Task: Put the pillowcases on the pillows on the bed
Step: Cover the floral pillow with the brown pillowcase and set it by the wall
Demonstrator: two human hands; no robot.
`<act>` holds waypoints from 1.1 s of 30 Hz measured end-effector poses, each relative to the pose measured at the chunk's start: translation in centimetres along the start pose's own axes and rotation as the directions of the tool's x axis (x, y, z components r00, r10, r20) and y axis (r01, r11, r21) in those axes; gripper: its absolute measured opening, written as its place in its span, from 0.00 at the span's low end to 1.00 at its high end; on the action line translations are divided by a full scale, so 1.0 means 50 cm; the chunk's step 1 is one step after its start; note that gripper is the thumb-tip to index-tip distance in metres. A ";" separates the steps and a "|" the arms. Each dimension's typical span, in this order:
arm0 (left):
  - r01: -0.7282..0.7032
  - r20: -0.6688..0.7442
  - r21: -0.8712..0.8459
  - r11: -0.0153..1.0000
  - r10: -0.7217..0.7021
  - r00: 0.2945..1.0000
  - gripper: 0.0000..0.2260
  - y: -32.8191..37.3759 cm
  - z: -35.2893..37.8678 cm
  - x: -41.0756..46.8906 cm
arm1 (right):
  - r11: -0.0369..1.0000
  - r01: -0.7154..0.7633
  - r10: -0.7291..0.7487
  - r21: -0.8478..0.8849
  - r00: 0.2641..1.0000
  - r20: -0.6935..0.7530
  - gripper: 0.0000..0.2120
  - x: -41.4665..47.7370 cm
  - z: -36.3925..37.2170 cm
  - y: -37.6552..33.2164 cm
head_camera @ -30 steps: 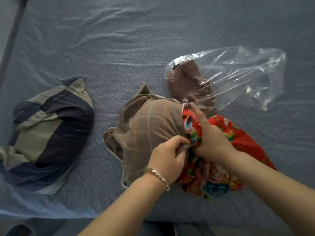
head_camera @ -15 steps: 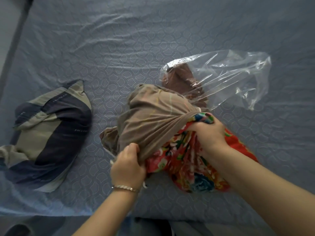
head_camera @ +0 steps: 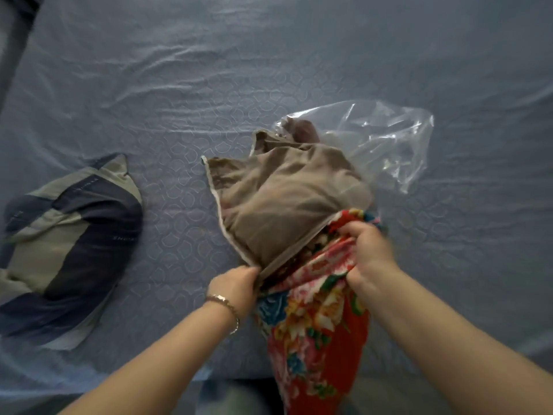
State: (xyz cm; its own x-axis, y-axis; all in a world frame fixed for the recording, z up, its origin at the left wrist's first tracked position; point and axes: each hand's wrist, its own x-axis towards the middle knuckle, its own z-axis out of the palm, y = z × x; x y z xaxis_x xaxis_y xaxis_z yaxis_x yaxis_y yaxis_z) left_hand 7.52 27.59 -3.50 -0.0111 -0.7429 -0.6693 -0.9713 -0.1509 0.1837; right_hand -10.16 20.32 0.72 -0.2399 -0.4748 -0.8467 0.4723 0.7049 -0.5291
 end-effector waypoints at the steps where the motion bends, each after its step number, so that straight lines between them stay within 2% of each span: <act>1: 0.040 0.158 0.076 0.996 -0.052 0.986 0.11 -0.010 0.008 0.006 | 0.990 0.037 -0.042 -0.134 0.998 -0.041 0.09 0.011 -0.022 0.034; 2: 0.083 0.262 0.073 0.994 -0.100 0.960 0.10 -0.015 0.009 0.015 | 0.950 0.100 -0.113 -0.294 0.993 -0.025 0.11 0.025 -0.047 0.063; 3: 0.136 0.286 0.008 0.991 -0.133 0.949 0.08 -0.015 0.006 0.026 | 0.873 0.174 -0.173 -0.456 0.984 0.046 0.12 0.038 -0.075 0.084; 4: 0.195 0.230 -0.108 0.975 -0.166 0.959 0.04 -0.011 -0.001 0.036 | 0.772 0.240 -0.207 -0.589 0.970 0.123 0.12 0.051 -0.101 0.093; 5: 0.245 0.109 -0.237 0.940 -0.225 0.968 0.03 -0.007 -0.008 0.044 | 0.669 0.293 -0.212 -0.683 0.956 0.202 0.12 0.057 -0.120 0.090; 7: 0.251 -0.170 -0.469 0.847 -0.366 0.915 0.02 0.007 -0.031 0.056 | 0.433 0.354 -0.115 -0.829 0.934 0.338 0.13 0.067 -0.138 0.056; 8: 0.216 -0.262 -0.531 0.819 -0.401 0.878 0.05 0.015 -0.041 0.061 | 0.281 0.372 -0.028 -0.885 0.924 0.380 0.14 0.069 -0.137 0.033; 10: 0.127 -0.377 -0.533 0.837 -0.369 0.850 0.13 0.032 -0.052 0.077 | 0.018 0.403 0.171 -0.915 0.900 0.400 0.19 0.075 -0.121 -0.019; 12: 0.089 -0.405 -0.396 0.914 -0.261 0.877 0.13 0.049 -0.052 0.095 | -0.115 0.418 0.286 -0.901 0.883 0.373 0.31 0.078 -0.094 -0.068; 13: 0.077 -0.406 -0.349 0.934 -0.224 0.886 0.13 0.058 -0.053 0.099 | -0.139 0.429 0.264 -0.893 0.885 0.384 0.35 0.084 -0.083 -0.086; 14: 0.059 -0.407 -0.362 0.930 -0.214 0.888 0.14 0.067 -0.059 0.093 | -0.188 0.443 0.161 -0.877 0.894 0.417 0.37 0.092 -0.074 -0.098; 15: 0.032 -0.403 -0.407 0.913 -0.211 0.891 0.14 0.078 -0.059 0.084 | -0.263 0.453 -0.005 -0.852 0.882 0.471 0.36 0.110 -0.064 -0.105; 16: -0.015 -0.380 -0.436 0.900 -0.170 0.909 0.13 0.088 -0.054 0.068 | -0.312 0.461 -0.166 -0.831 0.834 0.526 0.32 0.131 -0.056 -0.106; 17: -0.068 -0.314 -0.441 0.895 -0.083 0.946 0.12 0.100 -0.046 0.048 | -0.308 0.502 -0.247 -0.809 0.779 0.577 0.26 0.155 -0.048 -0.102; 18: -0.116 -0.193 -0.417 0.901 0.037 0.981 0.11 0.111 -0.041 0.027 | -0.281 0.554 -0.253 -0.784 0.745 0.618 0.23 0.174 -0.041 -0.094; 20: -0.111 0.126 -0.449 0.886 0.186 0.974 0.06 0.116 -0.037 0.012 | -0.232 0.634 -0.183 -0.737 0.716 0.674 0.23 0.213 -0.032 -0.081; 21: -0.051 0.205 -0.529 0.847 0.186 0.961 0.04 0.115 -0.045 0.016 | -0.231 0.657 -0.180 -0.718 0.696 0.695 0.20 0.226 -0.033 -0.075; 22: 0.002 0.192 -0.623 0.782 0.151 0.970 0.04 0.111 -0.052 0.027 | -0.238 0.673 -0.206 -0.700 0.670 0.713 0.16 0.232 -0.037 -0.072; 23: 0.034 0.100 -0.667 0.744 0.045 0.994 0.06 0.105 -0.054 0.044 | -0.239 0.693 -0.247 -0.680 0.633 0.733 0.13 0.238 -0.044 -0.070; 24: 0.033 -0.046 -0.628 0.777 -0.080 0.996 0.07 0.096 -0.057 0.066 | -0.230 0.719 -0.284 -0.656 0.595 0.752 0.10 0.241 -0.051 -0.070; 25: 0.053 -0.189 -0.510 0.859 -0.172 0.967 0.10 0.089 -0.058 0.083 | -0.212 0.741 -0.317 -0.637 0.564 0.762 0.09 0.241 -0.059 -0.068; 26: 0.086 -0.274 -0.411 0.907 -0.213 0.938 0.12 0.084 -0.056 0.097 | -0.193 0.755 -0.342 -0.627 0.547 0.764 0.08 0.237 -0.064 -0.069; 27: 0.108 -0.305 -0.373 0.921 -0.232 0.924 0.12 0.080 -0.051 0.108 | -0.177 0.767 -0.362 -0.616 0.531 0.766 0.08 0.237 -0.071 -0.071; 30: 0.073 -0.324 -0.406 0.911 -0.218 0.921 0.08 0.085 -0.041 0.126 | -0.152 0.809 -0.384 -0.568 0.481 0.788 0.07 0.239 -0.090 -0.080; 33: -0.049 -0.492 -0.345 0.937 -0.136 0.860 0.08 0.082 -0.046 0.116 | -0.190 0.849 -0.379 -0.493 0.400 0.834 0.07 0.241 -0.101 -0.085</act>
State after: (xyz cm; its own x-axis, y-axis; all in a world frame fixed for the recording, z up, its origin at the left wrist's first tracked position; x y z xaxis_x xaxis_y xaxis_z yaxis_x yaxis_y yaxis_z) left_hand 4.04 21.19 -4.97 0.2395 -0.9391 -0.2464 -0.8281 -0.3301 0.4530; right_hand -19.33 14.28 -7.52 0.4329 -0.8967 -0.0926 -0.7119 -0.2770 -0.6453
